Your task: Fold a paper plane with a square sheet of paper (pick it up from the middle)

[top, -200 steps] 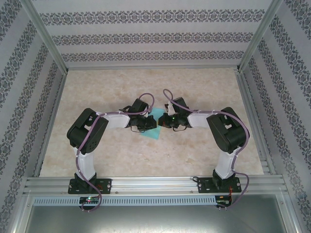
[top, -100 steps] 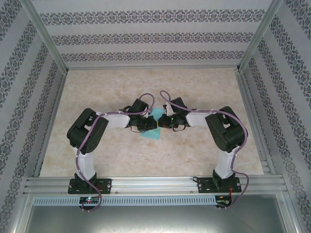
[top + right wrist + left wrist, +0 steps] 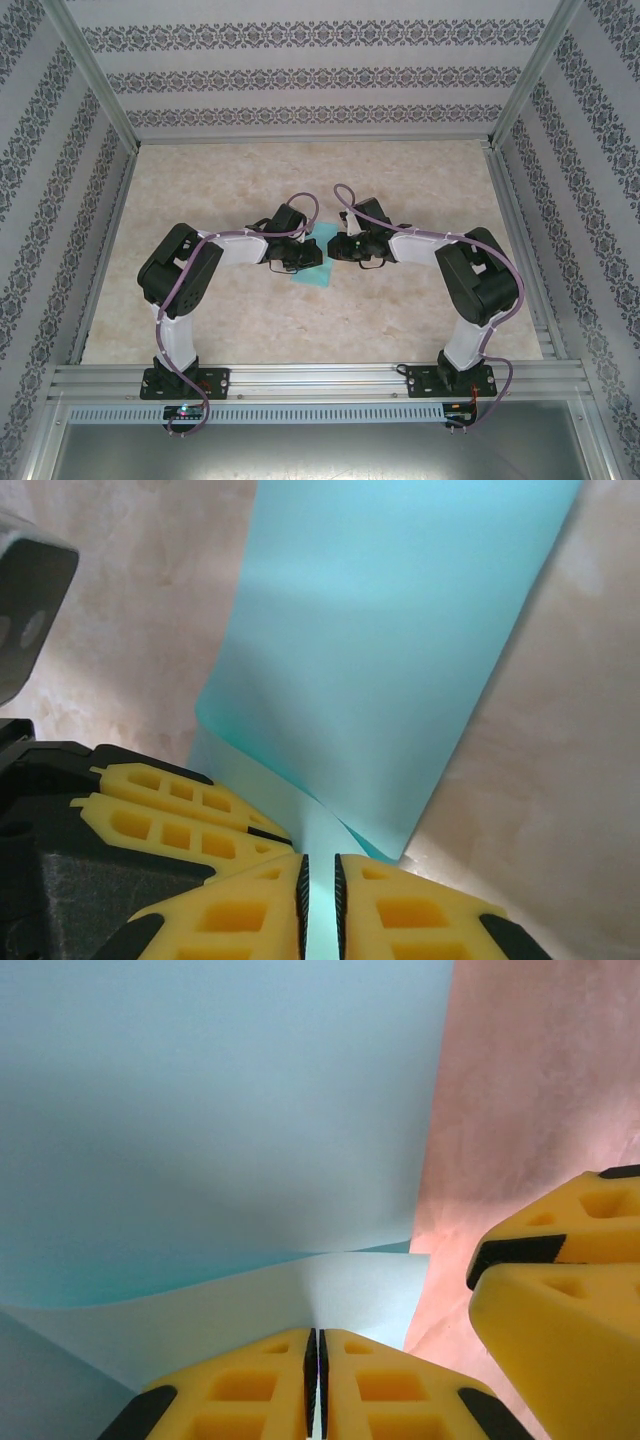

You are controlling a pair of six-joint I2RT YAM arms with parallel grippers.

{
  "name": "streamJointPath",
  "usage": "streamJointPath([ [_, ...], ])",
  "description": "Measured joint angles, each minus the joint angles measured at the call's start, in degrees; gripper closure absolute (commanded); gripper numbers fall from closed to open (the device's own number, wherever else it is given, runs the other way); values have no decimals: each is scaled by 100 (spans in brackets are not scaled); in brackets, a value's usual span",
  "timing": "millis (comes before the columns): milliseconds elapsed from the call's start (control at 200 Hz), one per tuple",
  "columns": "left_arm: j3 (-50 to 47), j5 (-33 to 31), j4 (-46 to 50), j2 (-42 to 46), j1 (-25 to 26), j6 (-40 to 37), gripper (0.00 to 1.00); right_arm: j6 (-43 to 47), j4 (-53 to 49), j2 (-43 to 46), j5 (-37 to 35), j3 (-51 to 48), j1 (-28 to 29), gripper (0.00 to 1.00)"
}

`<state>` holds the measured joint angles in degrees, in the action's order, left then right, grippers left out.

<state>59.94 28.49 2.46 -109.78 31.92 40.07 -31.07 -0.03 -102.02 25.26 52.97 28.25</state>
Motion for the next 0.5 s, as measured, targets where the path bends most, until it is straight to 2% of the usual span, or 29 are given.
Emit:
streamJointPath([
  [500, -66, -551, -22, 109, 109, 2, 85, 70, -59, -369, -2, 83, -2, 87],
])
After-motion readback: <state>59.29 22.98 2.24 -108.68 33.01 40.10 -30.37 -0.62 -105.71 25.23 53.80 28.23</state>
